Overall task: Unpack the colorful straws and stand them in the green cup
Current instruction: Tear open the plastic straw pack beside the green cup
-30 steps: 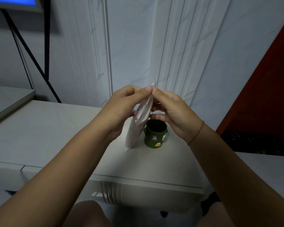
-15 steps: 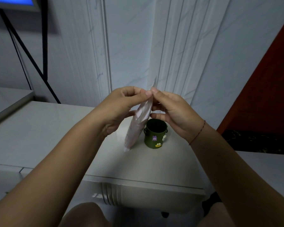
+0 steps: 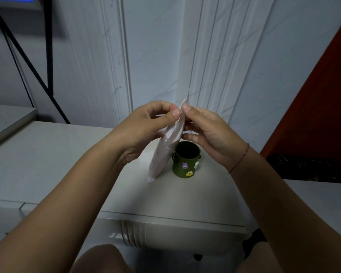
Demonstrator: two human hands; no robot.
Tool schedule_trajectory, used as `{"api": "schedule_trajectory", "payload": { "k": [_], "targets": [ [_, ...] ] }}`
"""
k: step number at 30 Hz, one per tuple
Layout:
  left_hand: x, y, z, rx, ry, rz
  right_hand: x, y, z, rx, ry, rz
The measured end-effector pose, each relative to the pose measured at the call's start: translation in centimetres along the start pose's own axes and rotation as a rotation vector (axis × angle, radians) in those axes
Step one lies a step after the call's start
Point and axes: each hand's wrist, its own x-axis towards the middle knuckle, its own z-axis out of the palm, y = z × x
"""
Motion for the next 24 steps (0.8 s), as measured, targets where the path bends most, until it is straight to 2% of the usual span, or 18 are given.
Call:
{"api": "schedule_trajectory", "payload": {
  "k": [7, 15, 20, 24],
  "targets": [
    [0.1, 0.1, 0.3, 0.051, 0.024, -0.011, -0.1, 0.0, -0.1, -0.034, -0.002, -0.003],
    [0.5, 0.8, 1.4, 0.312, 0.064, 0.079, 0.3, 0.2, -0.1, -0.036, 0.046, -0.034],
    [0.6, 0.3, 2.1, 0.341, 0.130, 0.116, -0.1, 0.5, -0.1, -0.210, 0.091, -0.075],
    [0.7, -0.2, 2.6, 0.328, 0.158, 0.145, -0.4, 0.3, 0.0, -0.361, 0.135, -0.200]
  ]
}}
